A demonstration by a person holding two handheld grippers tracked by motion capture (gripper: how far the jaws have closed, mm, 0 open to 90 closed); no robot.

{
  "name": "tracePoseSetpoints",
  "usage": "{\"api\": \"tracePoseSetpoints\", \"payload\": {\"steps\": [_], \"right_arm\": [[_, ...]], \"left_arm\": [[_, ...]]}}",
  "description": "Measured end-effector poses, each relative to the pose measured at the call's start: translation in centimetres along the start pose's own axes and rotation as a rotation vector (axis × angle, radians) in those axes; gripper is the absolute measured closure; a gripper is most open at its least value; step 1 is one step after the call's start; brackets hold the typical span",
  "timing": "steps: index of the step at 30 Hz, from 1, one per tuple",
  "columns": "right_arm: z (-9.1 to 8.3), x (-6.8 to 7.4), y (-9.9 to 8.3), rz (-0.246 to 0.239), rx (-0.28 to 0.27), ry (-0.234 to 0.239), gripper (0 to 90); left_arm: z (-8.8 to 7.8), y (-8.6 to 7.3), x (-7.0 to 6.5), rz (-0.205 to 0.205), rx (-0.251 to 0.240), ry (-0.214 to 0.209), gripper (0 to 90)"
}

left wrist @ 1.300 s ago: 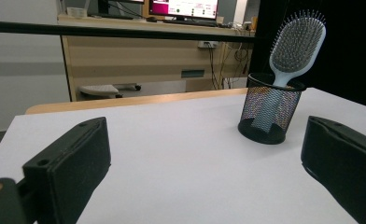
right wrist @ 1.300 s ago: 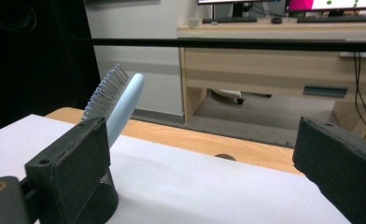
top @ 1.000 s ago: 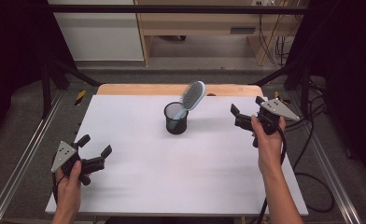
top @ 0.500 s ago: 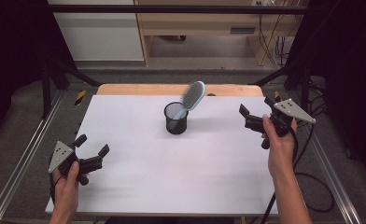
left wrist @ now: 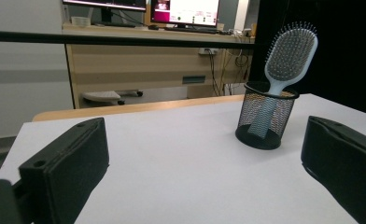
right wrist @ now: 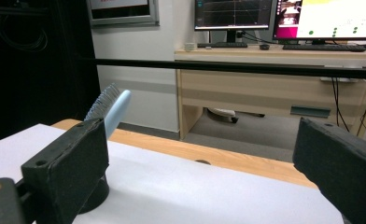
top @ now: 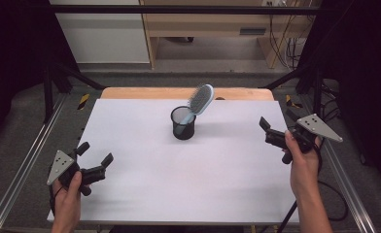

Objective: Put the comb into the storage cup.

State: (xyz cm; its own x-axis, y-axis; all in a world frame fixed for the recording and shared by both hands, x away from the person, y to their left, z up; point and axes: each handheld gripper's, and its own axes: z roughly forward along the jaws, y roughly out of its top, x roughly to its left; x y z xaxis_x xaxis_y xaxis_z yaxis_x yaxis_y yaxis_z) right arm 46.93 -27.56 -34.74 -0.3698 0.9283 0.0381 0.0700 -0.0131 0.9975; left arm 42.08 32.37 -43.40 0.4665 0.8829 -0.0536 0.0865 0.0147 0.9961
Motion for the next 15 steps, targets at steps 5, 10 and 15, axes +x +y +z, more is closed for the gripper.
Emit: {"api": "tracePoseSetpoints", "payload": {"steps": [5,10,15], "right_arm": [[-0.9,-0.8,-0.8,-0.018,0.004,-0.009,2.4],[-2.1,-1.5,-1.6,-0.027,0.009,-0.022,1.8],[-3.2,-1.9,-2.4,-0.027,0.007,-0.032,2.4]], "left_arm": [[-0.1,0.2,-0.2,-0.007,-0.005,-0.005,1.0],[-0.1,0.2,-0.4,-0.010,-0.003,-0.001,1.0],[-0.3,0.2,-0.1,-0.023,-0.003,0.010,1.0]]}}
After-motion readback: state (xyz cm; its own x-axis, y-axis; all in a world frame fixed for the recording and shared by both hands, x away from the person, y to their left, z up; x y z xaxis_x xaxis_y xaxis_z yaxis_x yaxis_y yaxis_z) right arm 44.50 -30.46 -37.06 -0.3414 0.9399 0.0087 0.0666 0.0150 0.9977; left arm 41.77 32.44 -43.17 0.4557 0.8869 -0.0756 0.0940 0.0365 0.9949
